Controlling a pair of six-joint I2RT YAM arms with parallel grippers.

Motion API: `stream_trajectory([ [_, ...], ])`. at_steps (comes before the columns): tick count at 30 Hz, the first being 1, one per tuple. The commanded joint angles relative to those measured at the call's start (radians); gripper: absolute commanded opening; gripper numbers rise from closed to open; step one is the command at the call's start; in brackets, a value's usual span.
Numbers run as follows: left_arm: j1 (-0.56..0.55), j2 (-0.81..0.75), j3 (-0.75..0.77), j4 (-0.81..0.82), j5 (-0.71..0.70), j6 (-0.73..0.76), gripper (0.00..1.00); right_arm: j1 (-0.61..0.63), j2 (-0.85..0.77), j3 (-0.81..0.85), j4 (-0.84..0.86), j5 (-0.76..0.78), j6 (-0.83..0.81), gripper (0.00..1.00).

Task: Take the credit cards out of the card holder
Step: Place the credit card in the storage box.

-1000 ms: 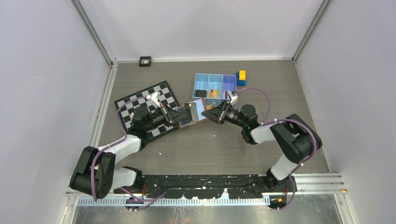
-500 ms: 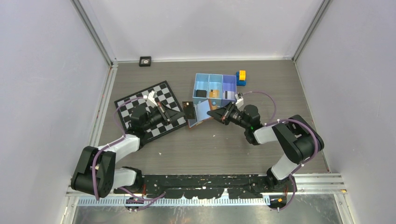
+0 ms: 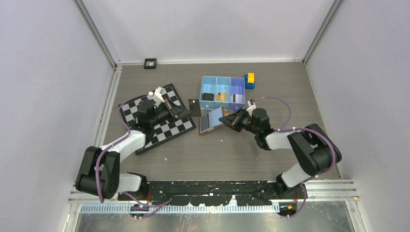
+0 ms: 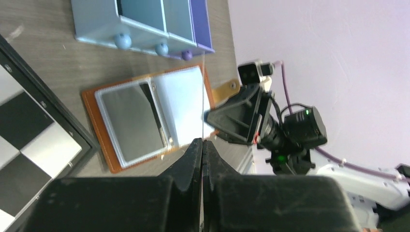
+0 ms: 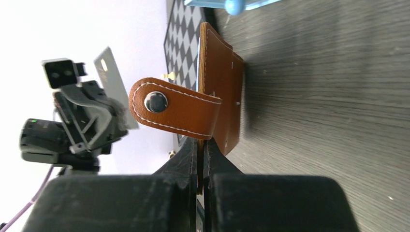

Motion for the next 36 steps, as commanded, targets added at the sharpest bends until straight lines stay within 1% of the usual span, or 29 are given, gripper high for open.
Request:
stream_trajectory([
  [1,-0.029,0.037,0.178,-0.272,-0.095,0.158,0.00,-0.001,-0.032,0.000,-0.041,0.060,-0.027,0.00],
  [6,-0.052,0.143,0.330,-0.375,-0.103,0.206,0.00,-0.002,-0.030,-0.003,-0.039,0.067,-0.028,0.00],
  [11,-0.074,0.252,0.507,-0.520,-0.183,0.273,0.00,-0.002,-0.063,-0.006,-0.091,0.099,-0.060,0.00],
  [16,-0.121,0.382,0.695,-0.649,-0.264,0.334,0.00,-0.002,-0.090,-0.008,-0.129,0.125,-0.086,0.00],
  [19,-0.139,0.459,0.799,-0.690,-0.269,0.356,0.00,-0.003,-0.093,-0.007,-0.136,0.131,-0.092,0.00],
  [25,-0.140,0.605,0.974,-0.777,-0.295,0.379,0.00,-0.001,-0.082,-0.001,-0.140,0.126,-0.095,0.01],
  [30,-0.140,0.709,1.097,-0.860,-0.254,0.395,0.00,-0.001,-0.064,0.009,-0.136,0.114,-0.090,0.00],
  [32,-0.140,0.729,1.122,-0.868,-0.231,0.404,0.00,-0.001,-0.060,0.010,-0.132,0.112,-0.090,0.00],
  [36,-0.140,0.748,1.145,-0.881,-0.235,0.422,0.00,-0.001,-0.062,0.010,-0.139,0.118,-0.095,0.01],
])
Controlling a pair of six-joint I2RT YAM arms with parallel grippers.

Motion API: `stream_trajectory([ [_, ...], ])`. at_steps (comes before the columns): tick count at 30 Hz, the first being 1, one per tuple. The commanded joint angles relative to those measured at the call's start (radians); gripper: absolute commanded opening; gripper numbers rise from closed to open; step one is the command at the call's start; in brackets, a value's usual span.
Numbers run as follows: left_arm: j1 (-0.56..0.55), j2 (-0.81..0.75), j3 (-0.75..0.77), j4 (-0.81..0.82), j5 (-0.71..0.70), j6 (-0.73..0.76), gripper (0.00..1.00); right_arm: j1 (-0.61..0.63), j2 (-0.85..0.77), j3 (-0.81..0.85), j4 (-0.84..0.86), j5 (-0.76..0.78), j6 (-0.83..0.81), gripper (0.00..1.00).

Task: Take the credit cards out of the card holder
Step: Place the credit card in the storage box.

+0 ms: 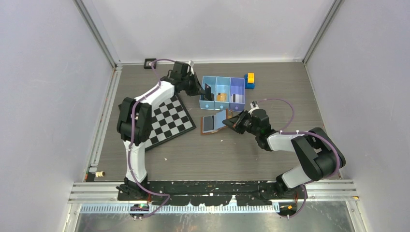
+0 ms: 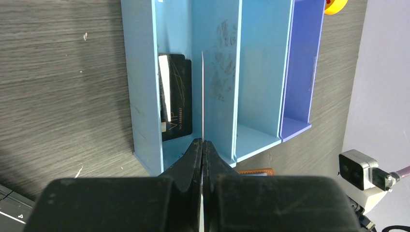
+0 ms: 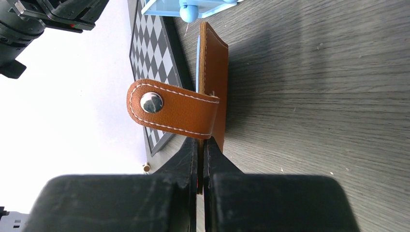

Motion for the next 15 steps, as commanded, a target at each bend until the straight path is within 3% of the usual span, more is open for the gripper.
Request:
stream_trajectory([
  [1,0.004,0.006,0.052,-0.029,0.028,0.034,0.00,-0.001,-0.005,0.018,0.042,0.010,-0.014,0.00],
  [3,0.004,0.015,0.059,-0.034,0.035,0.036,0.01,-0.001,-0.005,0.019,0.041,0.010,-0.014,0.00],
  [8,0.001,-0.030,0.043,-0.050,0.027,0.066,0.28,-0.001,-0.004,0.019,0.039,0.010,-0.015,0.00],
  [15,-0.045,-0.229,-0.033,-0.155,-0.167,0.108,0.53,-0.001,-0.006,0.020,0.041,0.007,-0.015,0.01],
])
